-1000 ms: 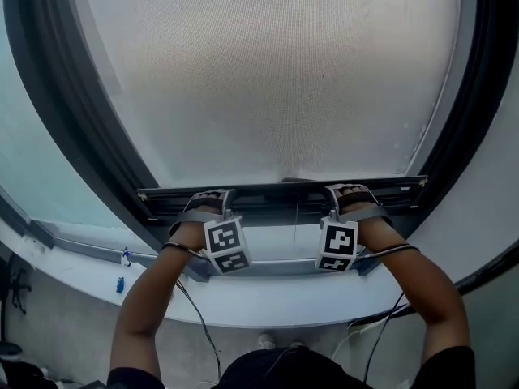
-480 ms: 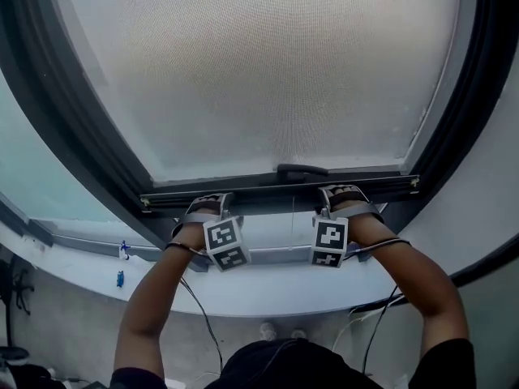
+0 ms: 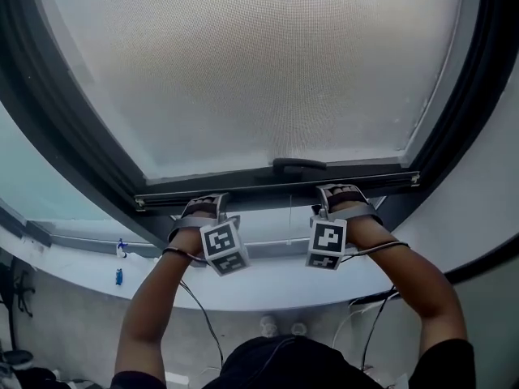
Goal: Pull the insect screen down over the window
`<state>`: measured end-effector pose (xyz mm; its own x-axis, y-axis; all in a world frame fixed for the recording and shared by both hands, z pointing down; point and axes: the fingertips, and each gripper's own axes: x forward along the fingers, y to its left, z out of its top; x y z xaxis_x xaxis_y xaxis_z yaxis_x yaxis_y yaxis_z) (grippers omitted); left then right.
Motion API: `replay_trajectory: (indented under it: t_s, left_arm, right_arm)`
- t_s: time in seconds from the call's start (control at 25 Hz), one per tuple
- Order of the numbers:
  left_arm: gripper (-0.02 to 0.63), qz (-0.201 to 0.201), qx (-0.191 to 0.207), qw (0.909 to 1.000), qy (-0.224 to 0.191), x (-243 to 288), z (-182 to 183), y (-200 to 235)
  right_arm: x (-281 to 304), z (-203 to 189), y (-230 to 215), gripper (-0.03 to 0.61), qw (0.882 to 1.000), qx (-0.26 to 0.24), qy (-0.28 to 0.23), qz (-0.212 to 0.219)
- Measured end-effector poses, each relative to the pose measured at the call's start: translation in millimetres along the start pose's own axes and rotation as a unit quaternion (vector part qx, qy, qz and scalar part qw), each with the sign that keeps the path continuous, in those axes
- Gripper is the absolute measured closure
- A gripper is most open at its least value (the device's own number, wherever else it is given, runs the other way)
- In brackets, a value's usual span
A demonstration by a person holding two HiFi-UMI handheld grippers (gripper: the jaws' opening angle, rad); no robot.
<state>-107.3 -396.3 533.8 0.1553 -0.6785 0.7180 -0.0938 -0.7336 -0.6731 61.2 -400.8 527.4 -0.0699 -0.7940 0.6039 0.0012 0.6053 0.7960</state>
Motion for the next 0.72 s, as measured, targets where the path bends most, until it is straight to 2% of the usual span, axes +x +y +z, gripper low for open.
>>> replay_trajectory:
  t_s: [0.24, 0.36, 0.48, 0.72]
  left_arm:
    - [0.397, -0.003, -0.004, 1.0000, -0.001, 0.3, 0.3, 2.4]
    - [0.397, 0.013, 0.004, 0.9999, 0.001, 4.6, -1.3, 3.1]
    - [0.397, 0.029, 0.012, 0.9995, 0.000, 9.8, -3.1, 5.5]
    - [0.397, 0.005, 0.007, 1.0000, -0.003, 3.0, 2.4, 4.6]
  right_arm:
    - [2.0, -0.5, -1.4, 0.399, 1.000, 0.000, 0.003, 0.001]
    - [1.5, -0.1, -2.4, 0.399, 1.000, 0.000, 0.002, -0.009]
    - [1.4, -1.9, 0.7, 0.399, 1.000, -0.007, 0.009, -0.002]
    - [2.7, -2.9, -1.9, 0.399, 1.000, -0.014, 0.013, 0.004]
